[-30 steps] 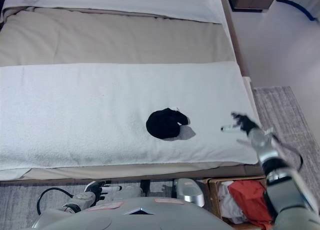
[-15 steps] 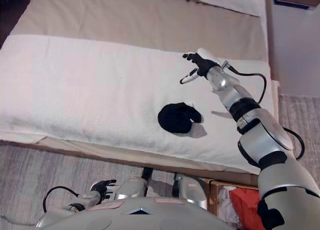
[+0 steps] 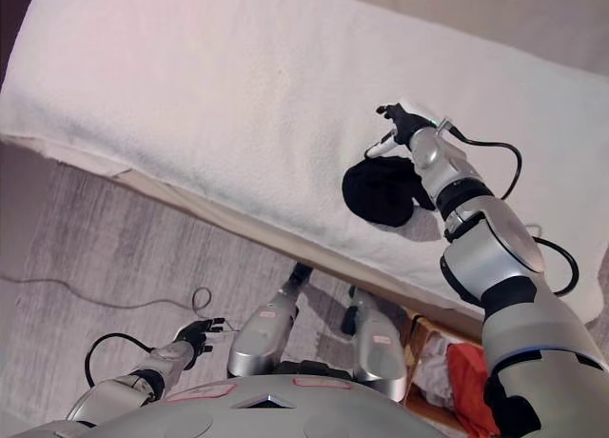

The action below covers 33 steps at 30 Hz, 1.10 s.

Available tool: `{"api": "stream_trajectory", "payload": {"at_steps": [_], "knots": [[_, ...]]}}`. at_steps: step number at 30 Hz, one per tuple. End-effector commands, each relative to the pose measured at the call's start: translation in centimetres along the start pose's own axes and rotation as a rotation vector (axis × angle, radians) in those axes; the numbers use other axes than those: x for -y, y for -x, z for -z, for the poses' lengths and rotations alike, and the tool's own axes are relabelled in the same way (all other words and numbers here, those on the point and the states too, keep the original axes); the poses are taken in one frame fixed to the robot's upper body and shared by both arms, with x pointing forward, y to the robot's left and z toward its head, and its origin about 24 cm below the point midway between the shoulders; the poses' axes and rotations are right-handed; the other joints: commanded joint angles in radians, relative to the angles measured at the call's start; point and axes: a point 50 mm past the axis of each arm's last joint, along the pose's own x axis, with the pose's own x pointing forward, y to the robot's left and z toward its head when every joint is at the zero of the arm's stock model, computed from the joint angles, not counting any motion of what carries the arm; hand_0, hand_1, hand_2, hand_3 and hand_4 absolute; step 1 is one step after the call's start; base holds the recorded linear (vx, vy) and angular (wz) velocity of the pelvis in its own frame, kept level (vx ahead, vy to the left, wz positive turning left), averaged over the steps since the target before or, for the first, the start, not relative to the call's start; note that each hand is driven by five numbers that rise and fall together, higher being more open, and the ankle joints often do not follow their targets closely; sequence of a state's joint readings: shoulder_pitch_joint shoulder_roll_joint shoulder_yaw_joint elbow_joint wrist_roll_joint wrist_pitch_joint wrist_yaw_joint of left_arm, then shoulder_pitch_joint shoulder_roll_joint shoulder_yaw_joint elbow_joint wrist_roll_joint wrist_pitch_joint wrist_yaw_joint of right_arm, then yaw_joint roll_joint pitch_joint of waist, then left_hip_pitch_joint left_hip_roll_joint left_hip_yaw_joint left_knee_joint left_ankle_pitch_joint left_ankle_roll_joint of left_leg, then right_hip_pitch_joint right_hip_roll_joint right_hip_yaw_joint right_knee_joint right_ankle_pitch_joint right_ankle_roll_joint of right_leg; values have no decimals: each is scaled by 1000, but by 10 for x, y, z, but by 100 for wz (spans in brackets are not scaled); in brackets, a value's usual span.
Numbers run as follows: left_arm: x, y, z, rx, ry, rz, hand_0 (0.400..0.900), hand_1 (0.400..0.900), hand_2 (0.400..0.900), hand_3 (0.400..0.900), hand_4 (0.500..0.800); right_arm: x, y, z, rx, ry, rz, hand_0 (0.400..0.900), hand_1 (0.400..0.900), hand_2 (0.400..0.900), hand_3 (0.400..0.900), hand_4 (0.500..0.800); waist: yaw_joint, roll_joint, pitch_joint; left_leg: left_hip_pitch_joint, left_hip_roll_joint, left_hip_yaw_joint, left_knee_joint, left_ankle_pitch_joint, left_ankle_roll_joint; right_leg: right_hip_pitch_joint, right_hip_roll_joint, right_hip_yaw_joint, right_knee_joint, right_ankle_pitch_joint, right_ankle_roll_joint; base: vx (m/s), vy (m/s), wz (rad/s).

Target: Put the clothes on the bed into the basket.

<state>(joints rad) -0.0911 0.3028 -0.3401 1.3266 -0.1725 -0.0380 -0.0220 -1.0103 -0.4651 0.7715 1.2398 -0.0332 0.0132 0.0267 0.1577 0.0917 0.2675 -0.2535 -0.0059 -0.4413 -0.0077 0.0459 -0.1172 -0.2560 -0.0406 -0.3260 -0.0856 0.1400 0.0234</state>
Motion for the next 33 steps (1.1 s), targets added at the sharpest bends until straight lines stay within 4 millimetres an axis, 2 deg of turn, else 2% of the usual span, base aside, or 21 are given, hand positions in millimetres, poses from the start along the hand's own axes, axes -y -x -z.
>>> {"api": "stream_trajectory", "payload": {"at_steps": [1,10,20,24,32,33], "knots": [[-28,4,12,-51,-51,-77,900,900,900,900,800,45,1,-16,35,-43,160,900,900,900,900,800,-3,-10,-15,5,-23,98,-50,38,24,-16,-55,105,152,-155,30,-6,-9,5],[-21,2,0,-8,-72,-57,900,900,900,900,800,41,4,15,-70,-103,156,900,900,900,900,800,4,60,16,-14,-34,100,-52,52,26,-49,-69,107,184,-165,34,-2,2,1],[-8,2,5,-12,-101,-8,900,900,900,900,800,29,12,60,-209,-209,147,900,900,900,900,800,3,133,32,-14,-50,102,-58,60,30,-53,-83,109,192,-170,37,1,4,0],[-6,1,3,-6,-98,0,900,900,900,900,800,16,13,68,-229,-276,124,900,900,900,900,800,-6,148,33,-12,-53,109,-59,58,34,-51,-87,119,187,-167,40,9,32,-9],[-4,1,1,-4,-93,4,900,900,900,900,800,-6,13,72,-240,-400,75,900,900,900,900,800,-17,171,36,-7,-57,124,-59,55,38,-50,-92,134,183,-166,40,12,22,-6],[-3,1,2,-5,-91,4,900,900,900,900,800,-9,14,73,-244,-417,71,873,873,873,873,784,-18,173,37,-6,-58,125,-60,55,39,-49,-91,135,183,-166,39,6,5,-6]]}}
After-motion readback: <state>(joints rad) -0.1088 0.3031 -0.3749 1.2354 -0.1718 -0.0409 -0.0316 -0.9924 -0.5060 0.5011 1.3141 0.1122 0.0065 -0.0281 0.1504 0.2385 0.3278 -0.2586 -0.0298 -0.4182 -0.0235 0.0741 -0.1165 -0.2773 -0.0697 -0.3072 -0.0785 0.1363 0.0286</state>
